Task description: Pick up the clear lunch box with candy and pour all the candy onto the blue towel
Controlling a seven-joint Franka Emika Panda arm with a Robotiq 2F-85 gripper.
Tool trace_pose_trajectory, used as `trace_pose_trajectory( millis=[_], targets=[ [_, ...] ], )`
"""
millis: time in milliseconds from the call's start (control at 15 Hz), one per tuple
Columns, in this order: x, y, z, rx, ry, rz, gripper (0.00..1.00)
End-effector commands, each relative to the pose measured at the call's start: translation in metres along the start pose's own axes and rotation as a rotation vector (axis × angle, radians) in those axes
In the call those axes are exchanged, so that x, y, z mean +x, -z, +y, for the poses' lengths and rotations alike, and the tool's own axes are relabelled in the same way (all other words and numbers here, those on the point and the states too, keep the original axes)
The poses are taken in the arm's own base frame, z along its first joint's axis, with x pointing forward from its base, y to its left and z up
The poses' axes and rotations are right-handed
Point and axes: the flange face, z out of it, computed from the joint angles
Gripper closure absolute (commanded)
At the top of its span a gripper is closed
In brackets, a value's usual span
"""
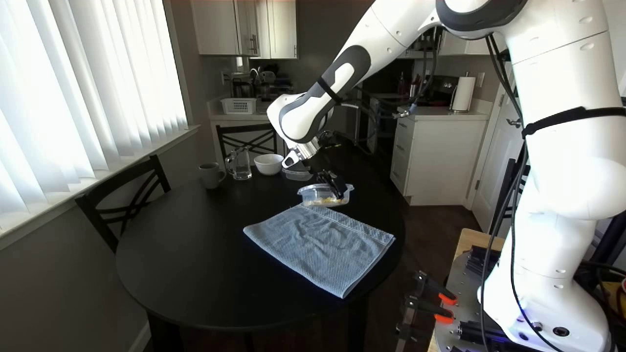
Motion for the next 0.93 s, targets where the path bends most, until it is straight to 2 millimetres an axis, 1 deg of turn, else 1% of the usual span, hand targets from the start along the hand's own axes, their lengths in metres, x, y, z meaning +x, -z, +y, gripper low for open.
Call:
trace_pose_trajectory(
  millis=[0,133,267,400,600,867],
  targets=[
    [0.003,0.016,0.023,0.158,0.098,-0.063,0.95],
    [0.014,0.018,0.028,0.233,0.085,-0.163,0.96],
    [0.031,0.019,0.032,0.283,0.059,-0.266,0.96],
    [0.048,0.011,0.039,0.336,0.064,-0.356,0.96],
    [0.071,-0.004,0.043,0.395,0.096,-0.502,0.95],
    [0.088,-0.02,0.052,0.427,0.121,-0.646,0.95]
  ],
)
